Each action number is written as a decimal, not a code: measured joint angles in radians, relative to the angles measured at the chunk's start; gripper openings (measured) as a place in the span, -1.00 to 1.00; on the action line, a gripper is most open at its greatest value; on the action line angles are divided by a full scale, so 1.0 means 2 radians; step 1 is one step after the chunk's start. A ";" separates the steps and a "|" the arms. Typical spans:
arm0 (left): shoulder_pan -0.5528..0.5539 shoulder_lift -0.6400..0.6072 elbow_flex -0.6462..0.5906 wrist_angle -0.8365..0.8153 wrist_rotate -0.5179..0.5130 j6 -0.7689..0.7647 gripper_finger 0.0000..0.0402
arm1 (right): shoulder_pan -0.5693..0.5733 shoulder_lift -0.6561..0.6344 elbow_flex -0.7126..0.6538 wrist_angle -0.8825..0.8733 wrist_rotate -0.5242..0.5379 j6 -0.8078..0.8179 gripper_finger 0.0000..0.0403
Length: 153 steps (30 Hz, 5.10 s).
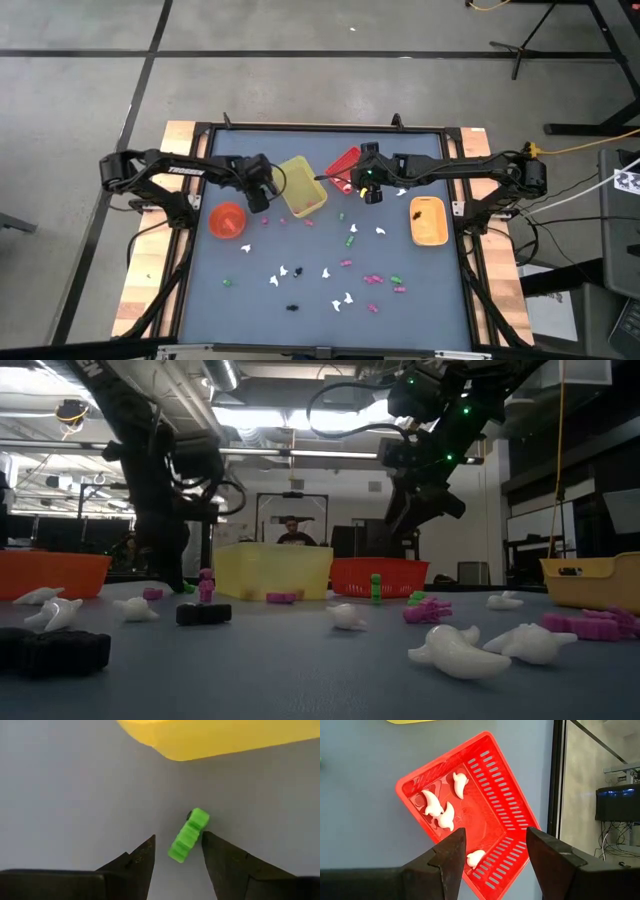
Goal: Sort Halloween decoration
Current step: Put the green skeleton toy into the orange bin, then put the white ghost toy into the red bin
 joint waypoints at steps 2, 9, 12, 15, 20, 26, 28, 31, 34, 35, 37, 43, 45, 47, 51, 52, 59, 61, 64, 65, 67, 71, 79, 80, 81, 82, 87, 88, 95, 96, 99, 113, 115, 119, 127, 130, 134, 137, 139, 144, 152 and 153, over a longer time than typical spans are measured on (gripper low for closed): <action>0.003 -0.001 -0.006 0.003 0.010 -0.001 -0.23 | 0.000 0.000 0.000 0.000 0.000 0.000 0.03; 0.005 0.000 -0.010 0.010 0.016 -0.003 -0.36 | 0.000 0.000 0.000 0.000 0.000 0.000 0.03; 0.005 0.000 -0.010 0.016 0.017 -0.003 -0.47 | 0.000 0.000 0.000 0.000 0.000 0.000 0.03; 0.005 0.000 -0.011 0.016 0.019 -0.004 -0.58 | 0.000 0.000 0.000 0.000 0.000 0.000 0.03; 0.005 0.000 -0.011 0.017 0.022 -0.004 -0.75 | 0.000 0.000 0.000 0.000 0.000 0.000 0.03; 0.005 0.000 -0.009 0.015 0.017 -0.013 -0.90 | 0.000 0.000 0.000 -0.003 0.000 0.000 0.03; 0.005 0.001 -0.005 0.008 0.017 -0.018 -0.92 | 0.000 0.000 0.000 -0.004 0.000 0.000 0.03; 0.005 0.002 0.004 -0.005 0.017 -0.018 -0.93 | 0.000 0.000 0.000 -0.004 0.001 0.000 0.03; 0.005 0.003 0.017 -0.021 0.015 -0.018 -0.93 | 0.000 0.000 0.000 -0.004 0.015 0.000 0.03; 0.005 0.003 0.023 -0.032 0.015 -0.018 -0.93 | 0.000 0.000 0.000 -0.004 0.021 0.000 0.03; 0.005 0.003 0.042 -0.060 0.015 -0.018 -0.93 | 0.000 -0.002 0.000 -0.005 0.031 0.000 0.03; 0.000 0.002 0.116 -0.189 0.017 -0.034 -0.93 | 0.000 -0.022 0.000 -0.027 0.039 0.000 0.03; -0.008 0.002 0.144 -0.232 0.019 -0.042 -0.93 | 0.000 -0.027 0.000 -0.040 0.039 0.000 0.03; -0.018 0.002 0.170 -0.274 0.021 -0.051 -0.93 | 0.000 -0.033 0.000 -0.055 0.039 0.000 0.03; -0.049 0.002 0.223 -0.359 0.034 -0.086 -0.93 | 0.000 -0.034 0.000 -0.082 0.045 0.000 0.03; -0.058 0.002 0.233 -0.378 0.046 -0.099 -0.93 | 0.000 -0.035 0.000 -0.086 0.045 0.000 0.03; -0.137 0.001 0.253 -0.452 0.102 -0.214 -0.93 | 0.000 -0.035 0.000 -0.110 0.045 0.000 0.03; -0.162 0.001 0.253 -0.476 0.104 -0.240 -0.93 | 0.000 -0.035 0.000 -0.110 0.045 0.000 0.03; -0.198 0.001 0.246 -0.498 0.104 -0.276 -0.93 | 0.000 -0.035 0.000 -0.110 0.045 0.000 0.03; -0.209 0.001 0.242 -0.505 0.103 -0.288 -0.93 | 0.000 -0.035 0.000 -0.110 0.045 0.000 0.03; -0.229 0.001 0.235 -0.508 0.099 -0.305 -0.93 | 0.000 -0.035 0.000 -0.109 0.045 0.000 0.03; -0.264 0.001 0.220 -0.508 0.089 -0.328 -0.93 | 0.000 -0.035 0.000 -0.109 0.043 0.000 0.03; -0.305 0.001 0.193 -0.508 0.048 -0.386 -0.76 | 0.000 -0.035 0.000 -0.109 0.023 0.000 0.03; -0.308 0.001 0.192 -0.508 0.043 -0.392 -0.72 | 0.000 -0.035 0.000 -0.109 0.014 0.000 0.03; -0.311 0.001 0.190 -0.508 0.039 -0.396 -0.66 | 0.000 -0.035 0.000 -0.109 0.004 0.000 0.03; -0.312 0.001 0.189 -0.508 0.036 -0.397 -0.62 | 0.000 -0.035 0.000 -0.109 -0.007 0.000 0.03; -0.318 0.001 0.188 -0.505 0.012 -0.399 -0.40 | 0.001 -0.035 0.000 -0.109 -0.060 0.016 0.03; -0.318 0.001 0.188 -0.504 0.011 -0.399 -0.37 | 0.001 -0.035 0.000 -0.109 -0.071 0.028 0.03; -0.318 0.001 0.188 -0.497 0.011 -0.399 -0.32 | 0.001 -0.035 0.000 -0.114 -0.140 0.138 0.03; -0.318 0.001 0.188 -0.497 0.013 -0.399 -0.32 | 0.001 -0.035 0.000 -0.119 -0.151 0.153 0.03; -0.318 0.001 0.188 -0.494 0.015 -0.399 -0.32 | 0.001 -0.035 0.000 -0.138 -0.188 0.199 0.03; -0.318 0.001 0.188 -0.494 0.015 -0.411 -0.31 | 0.083 -0.035 0.000 -0.157 -0.282 0.291 0.03; -0.318 0.001 0.188 -0.494 0.015 -0.410 -0.32 | 0.105 -0.035 0.000 -0.157 -0.261 0.291 0.03; -0.318 0.001 0.188 -0.494 0.014 -0.411 -0.32 | 0.142 -0.035 0.000 -0.157 -0.181 0.316 0.03; -0.318 0.001 0.188 -0.479 -0.008 -0.412 -0.32 | 0.175 -0.034 0.000 -0.176 -0.112 0.400 0.03; -0.318 0.001 0.188 -0.475 -0.011 -0.411 -0.32 | 0.175 -0.031 0.000 -0.180 -0.112 0.417 0.03; -0.318 0.001 0.188 -0.473 -0.011 -0.411 -0.32 | 0.174 -0.028 -0.003 -0.180 -0.111 0.423 0.03; -0.318 0.001 0.188 -0.472 -0.011 -0.411 -0.32 | 0.174 -0.027 -0.020 -0.177 -0.111 0.424 0.03; -0.318 0.001 0.188 -0.472 -0.011 -0.411 -0.32 | 0.174 -0.027 -0.038 -0.160 -0.112 0.424 0.03; -0.318 0.001 0.188 -0.472 -0.011 -0.411 -0.32 | 0.174 -0.027 -0.070 -0.128 -0.112 0.424 0.03; -0.318 0.001 0.188 -0.472 -0.012 -0.411 -0.32 | 0.174 -0.027 -0.109 -0.093 -0.111 0.424 0.03; -0.318 0.001 0.188 -0.472 -0.012 -0.411 -0.32 | 0.174 -0.027 -0.114 -0.084 -0.111 0.424 0.03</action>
